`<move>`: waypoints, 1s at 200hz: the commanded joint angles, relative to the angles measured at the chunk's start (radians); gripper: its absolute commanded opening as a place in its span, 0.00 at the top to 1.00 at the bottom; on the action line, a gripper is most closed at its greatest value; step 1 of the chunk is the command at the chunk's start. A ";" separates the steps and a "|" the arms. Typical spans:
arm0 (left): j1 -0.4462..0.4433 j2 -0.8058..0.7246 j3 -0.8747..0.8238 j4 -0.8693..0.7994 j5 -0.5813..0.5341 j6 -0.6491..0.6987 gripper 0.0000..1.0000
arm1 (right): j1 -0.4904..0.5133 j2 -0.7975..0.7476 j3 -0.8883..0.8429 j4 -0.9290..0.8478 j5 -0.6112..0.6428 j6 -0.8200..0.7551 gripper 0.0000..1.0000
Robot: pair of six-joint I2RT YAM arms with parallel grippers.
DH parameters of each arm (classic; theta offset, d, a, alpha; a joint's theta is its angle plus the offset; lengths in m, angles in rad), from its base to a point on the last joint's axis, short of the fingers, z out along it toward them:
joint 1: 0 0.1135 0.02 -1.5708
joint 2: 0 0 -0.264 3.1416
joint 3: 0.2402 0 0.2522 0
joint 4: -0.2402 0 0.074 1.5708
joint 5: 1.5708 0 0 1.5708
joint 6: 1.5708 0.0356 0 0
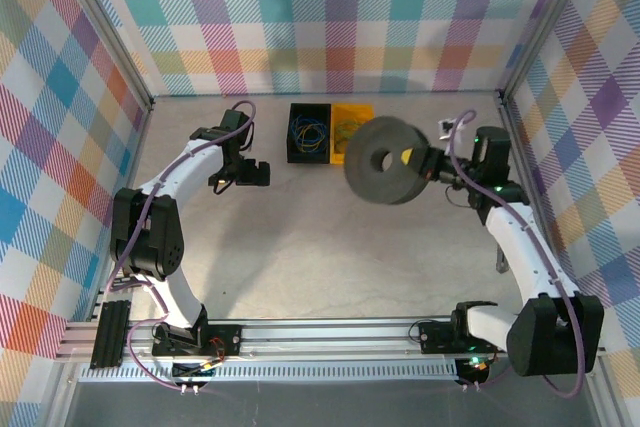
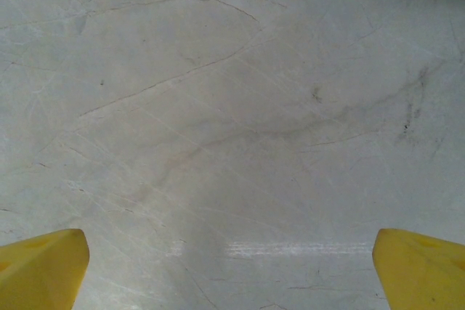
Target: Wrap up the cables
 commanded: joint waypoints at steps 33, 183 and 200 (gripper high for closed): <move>-0.019 -0.009 0.032 -0.007 -0.022 0.015 0.00 | 0.262 0.181 -0.073 0.317 -0.103 0.173 1.00; -0.042 -0.038 0.018 -0.028 -0.046 0.020 0.00 | 0.343 0.538 -0.106 0.287 0.210 -0.004 0.79; -0.043 -0.037 0.019 -0.028 -0.048 0.022 0.00 | 0.343 0.510 -0.078 0.213 0.227 -0.043 0.73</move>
